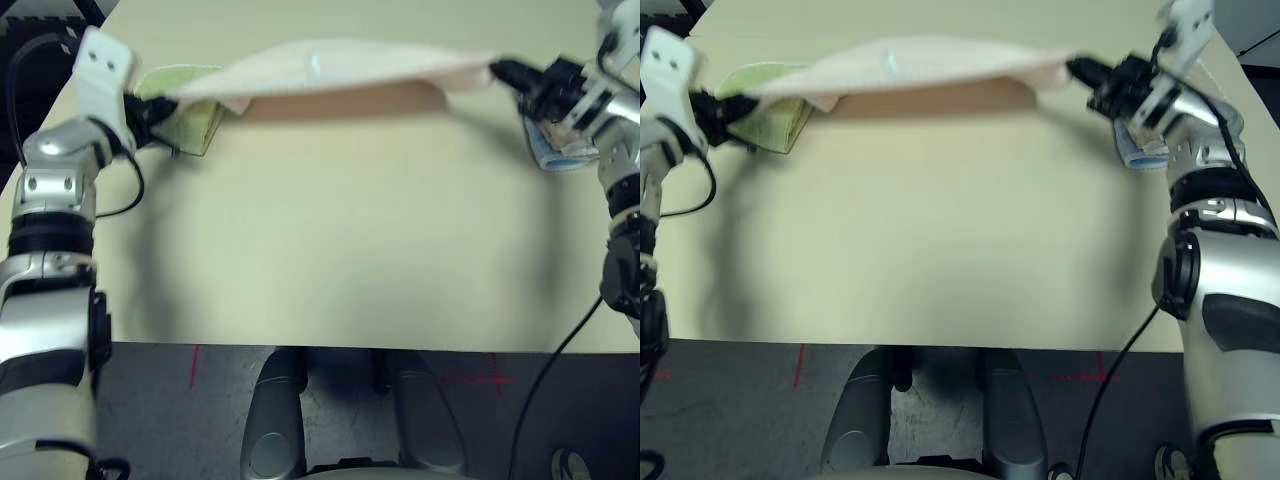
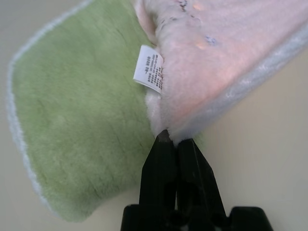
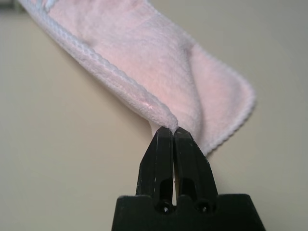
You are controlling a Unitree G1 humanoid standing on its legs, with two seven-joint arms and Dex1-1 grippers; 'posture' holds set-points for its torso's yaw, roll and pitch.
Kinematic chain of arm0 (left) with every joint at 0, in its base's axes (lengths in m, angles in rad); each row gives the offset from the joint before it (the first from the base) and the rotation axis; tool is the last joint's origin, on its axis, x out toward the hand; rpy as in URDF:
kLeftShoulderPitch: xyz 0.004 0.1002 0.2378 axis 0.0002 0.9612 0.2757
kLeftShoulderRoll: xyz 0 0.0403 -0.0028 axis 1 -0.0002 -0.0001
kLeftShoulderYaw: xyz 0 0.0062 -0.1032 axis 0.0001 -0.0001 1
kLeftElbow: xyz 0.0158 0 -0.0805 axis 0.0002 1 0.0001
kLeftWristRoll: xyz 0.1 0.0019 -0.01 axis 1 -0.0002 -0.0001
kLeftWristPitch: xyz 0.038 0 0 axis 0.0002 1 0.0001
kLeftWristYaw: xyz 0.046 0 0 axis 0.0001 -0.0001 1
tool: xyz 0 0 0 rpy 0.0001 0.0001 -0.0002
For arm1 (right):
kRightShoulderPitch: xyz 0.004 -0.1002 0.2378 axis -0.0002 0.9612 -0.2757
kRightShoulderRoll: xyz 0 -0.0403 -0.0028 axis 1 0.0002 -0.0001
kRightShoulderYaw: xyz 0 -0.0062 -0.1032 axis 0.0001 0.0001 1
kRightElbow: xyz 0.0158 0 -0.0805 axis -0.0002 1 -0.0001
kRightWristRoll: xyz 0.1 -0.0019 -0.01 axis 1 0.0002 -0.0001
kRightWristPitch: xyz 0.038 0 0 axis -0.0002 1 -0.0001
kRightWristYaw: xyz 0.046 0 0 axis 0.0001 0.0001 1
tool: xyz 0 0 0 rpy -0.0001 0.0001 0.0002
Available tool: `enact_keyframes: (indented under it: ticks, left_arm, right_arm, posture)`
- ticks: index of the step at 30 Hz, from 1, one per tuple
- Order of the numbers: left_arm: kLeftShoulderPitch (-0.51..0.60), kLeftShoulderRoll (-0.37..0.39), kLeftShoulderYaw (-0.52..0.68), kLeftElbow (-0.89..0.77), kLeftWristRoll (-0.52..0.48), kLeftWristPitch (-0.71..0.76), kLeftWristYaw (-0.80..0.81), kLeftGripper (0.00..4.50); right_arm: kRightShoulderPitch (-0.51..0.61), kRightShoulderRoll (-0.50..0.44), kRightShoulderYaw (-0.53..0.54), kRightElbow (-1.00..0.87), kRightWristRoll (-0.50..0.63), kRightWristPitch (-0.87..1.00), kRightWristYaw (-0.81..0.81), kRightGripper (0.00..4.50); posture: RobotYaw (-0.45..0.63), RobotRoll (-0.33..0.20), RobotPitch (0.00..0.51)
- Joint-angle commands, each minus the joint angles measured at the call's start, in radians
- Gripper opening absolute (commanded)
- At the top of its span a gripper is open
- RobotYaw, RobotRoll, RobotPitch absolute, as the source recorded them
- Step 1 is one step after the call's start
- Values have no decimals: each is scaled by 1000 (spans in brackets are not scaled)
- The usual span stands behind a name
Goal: Fold the towel and set it aside.
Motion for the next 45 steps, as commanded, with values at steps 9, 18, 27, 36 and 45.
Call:
enact_keyframes:
  ticks: [9, 18, 27, 36, 45]
  left_arm:
    - [43, 111, -110, -76, 97, 27, -274, 16]
    - [87, 226, -140, -190, 88, 62, -527, 16]
    - [150, 351, -176, -217, 98, -57, -674, 16]
    - [40, 265, -208, -20, 209, -275, -590, 16]
    - [30, 337, -328, -68, 76, -222, -674, 16]
  right_arm:
    - [36, -108, 181, -45, -178, -101, 236, 0]
    - [29, -150, 297, -105, -85, -61, 332, 0]
    - [65, -210, 442, -164, 17, -134, 332, 0]
    - [146, -401, 686, -469, 320, 58, 332, 0]
    - [156, -501, 799, -590, 369, 103, 332, 0]
  posture:
    - [-74, 0, 273]
    - [-63, 0, 270]
    - [-67, 0, 263]
    - [-71, 0, 260]
    - [-89, 0, 257]
